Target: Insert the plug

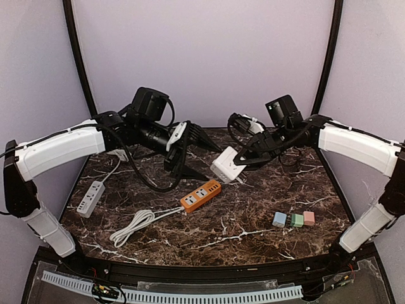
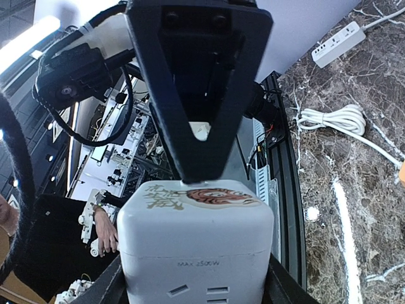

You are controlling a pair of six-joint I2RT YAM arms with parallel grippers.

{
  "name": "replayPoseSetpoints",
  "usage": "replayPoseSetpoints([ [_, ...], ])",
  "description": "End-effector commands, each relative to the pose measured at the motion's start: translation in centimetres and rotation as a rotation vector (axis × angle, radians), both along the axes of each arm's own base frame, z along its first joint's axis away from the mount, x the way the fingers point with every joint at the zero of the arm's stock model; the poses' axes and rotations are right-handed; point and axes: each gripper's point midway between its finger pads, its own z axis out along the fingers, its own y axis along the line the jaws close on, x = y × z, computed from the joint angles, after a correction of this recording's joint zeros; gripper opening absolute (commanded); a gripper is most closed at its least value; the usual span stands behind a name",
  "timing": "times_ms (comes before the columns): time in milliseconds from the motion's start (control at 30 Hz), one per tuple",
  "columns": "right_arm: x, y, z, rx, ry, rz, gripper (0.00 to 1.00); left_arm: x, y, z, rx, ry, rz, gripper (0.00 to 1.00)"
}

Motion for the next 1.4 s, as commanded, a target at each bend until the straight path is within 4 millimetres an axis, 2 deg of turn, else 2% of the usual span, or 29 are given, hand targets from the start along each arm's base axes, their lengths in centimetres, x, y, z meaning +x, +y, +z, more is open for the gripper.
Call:
replayPoseSetpoints([
  [0, -0.7, 0.7, 1.4, 0.055, -0.029, 0.060, 0.09, -0.9, -0.7, 1.7, -0.044, 0.053, -0.062, 0.75],
  [467, -1.7, 1.5, 1.5, 0.067, -0.034, 0.120, 0.09, -2.3, -1.9, 1.1, -0.035, 0.112, -0.126, 0.73],
  [700, -2.3, 1.5, 1.5, 0.068, -0.031, 0.144, 0.09, -2.6, -2.6, 1.1, -0.035, 0.104, -0.146, 0.68],
  [767, -2.4, 1.5, 1.4, 0.067, -0.029, 0.147, 0.09, -2.6, -2.8, 1.1, -0.035, 0.104, -0.151, 0.65],
  [833, -2.4, 1.5, 1.4, 0.068, -0.031, 0.148, 0.09, -2.7, -2.8, 1.1, -0.035, 0.104, -0.155, 0.57],
  [867, -2.4, 1.5, 1.5, 0.069, -0.032, 0.149, 0.09, -2.8, -2.9, 1.1, -0.035, 0.105, -0.159, 0.50],
  [1000, -2.2, 1.7, 1.5, 0.071, -0.037, 0.150, 0.10, -3.1, -3.1, 0.7, -0.023, 0.111, -0.164, 0.34],
  [1100, -2.0, 1.9, 1.4, 0.064, -0.046, 0.143, 0.10, -3.1, -3.2, 0.6, -0.019, 0.109, -0.162, 0.29],
  [1200, -1.6, 2.0, 1.1, 0.047, -0.069, 0.121, 0.17, -3.0, -3.1, 0.6, -0.012, 0.101, -0.158, 0.18],
  [1267, -1.6, 2.0, 0.8, 0.028, -0.081, 0.107, 0.35, -3.0, -3.0, 0.7, -0.005, 0.097, -0.152, 0.12],
  [1367, -1.3, 1.7, 0.3, 0.003, -0.103, 0.078, 0.52, -3.0, -2.8, 0.8, 0.003, 0.093, -0.139, 0.04],
])
